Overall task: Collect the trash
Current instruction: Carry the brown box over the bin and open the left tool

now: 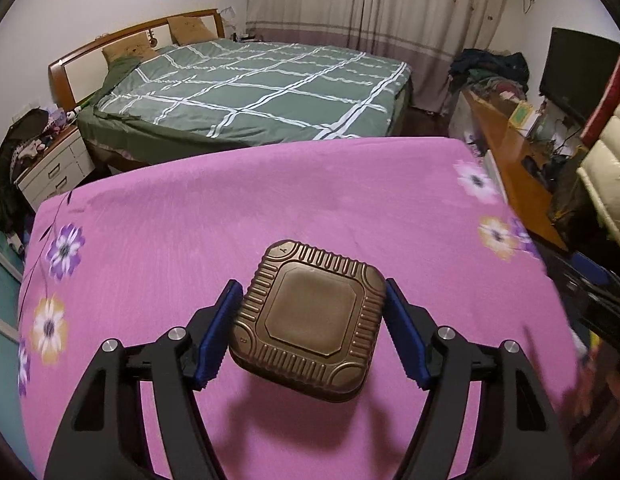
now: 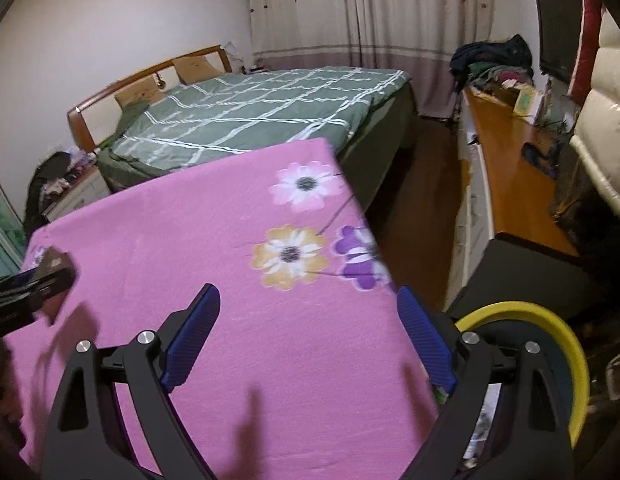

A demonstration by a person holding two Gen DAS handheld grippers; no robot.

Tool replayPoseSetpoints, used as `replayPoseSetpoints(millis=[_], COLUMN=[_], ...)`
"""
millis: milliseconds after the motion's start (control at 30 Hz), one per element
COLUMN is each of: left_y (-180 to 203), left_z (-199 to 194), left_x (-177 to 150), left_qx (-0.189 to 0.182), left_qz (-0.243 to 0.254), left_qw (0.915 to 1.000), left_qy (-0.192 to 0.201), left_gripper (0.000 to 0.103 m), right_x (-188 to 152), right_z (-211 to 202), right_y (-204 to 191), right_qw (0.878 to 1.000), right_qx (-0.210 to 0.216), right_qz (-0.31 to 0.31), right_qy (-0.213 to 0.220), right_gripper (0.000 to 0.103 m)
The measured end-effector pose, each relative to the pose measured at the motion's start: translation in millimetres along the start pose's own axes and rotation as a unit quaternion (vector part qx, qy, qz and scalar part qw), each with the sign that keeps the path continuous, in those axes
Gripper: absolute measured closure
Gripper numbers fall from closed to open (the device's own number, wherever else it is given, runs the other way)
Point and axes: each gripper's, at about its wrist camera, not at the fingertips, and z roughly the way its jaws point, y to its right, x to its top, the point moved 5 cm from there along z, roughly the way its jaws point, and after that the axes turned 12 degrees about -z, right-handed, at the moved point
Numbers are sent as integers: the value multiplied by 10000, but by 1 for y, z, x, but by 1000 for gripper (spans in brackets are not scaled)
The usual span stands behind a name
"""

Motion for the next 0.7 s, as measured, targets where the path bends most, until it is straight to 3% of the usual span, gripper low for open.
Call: replayPoseSetpoints(millis=[67, 167, 300, 467, 700], left_y=[10, 26, 56, 120, 233], left_z=[-19, -42, -62, -76, -75], left_x=[-13, -30, -48, -70, -105], left_qx=[-111, -228, -495, -973, -1586], left_qz=[41, 186, 372, 709, 1388], left_qw=[9999, 9995, 9981, 9927, 9767], left_qy=[15, 75, 44, -90, -398], left_gripper=[33, 33, 33, 33, 33], right_x=[-4, -13, -46, -86, -133], right_z=[-10, -42, -83, -127, -173], right_y=[10, 30, 61, 101, 148], right_qw=[9999, 9993, 9979, 9950, 9889], right_qx=[-18, -246, -424, -802, -1243], right_qz=[101, 219, 405, 541, 794], right_qy=[-55, 196, 265, 236, 157], right_gripper=[18, 17, 18, 17, 17])
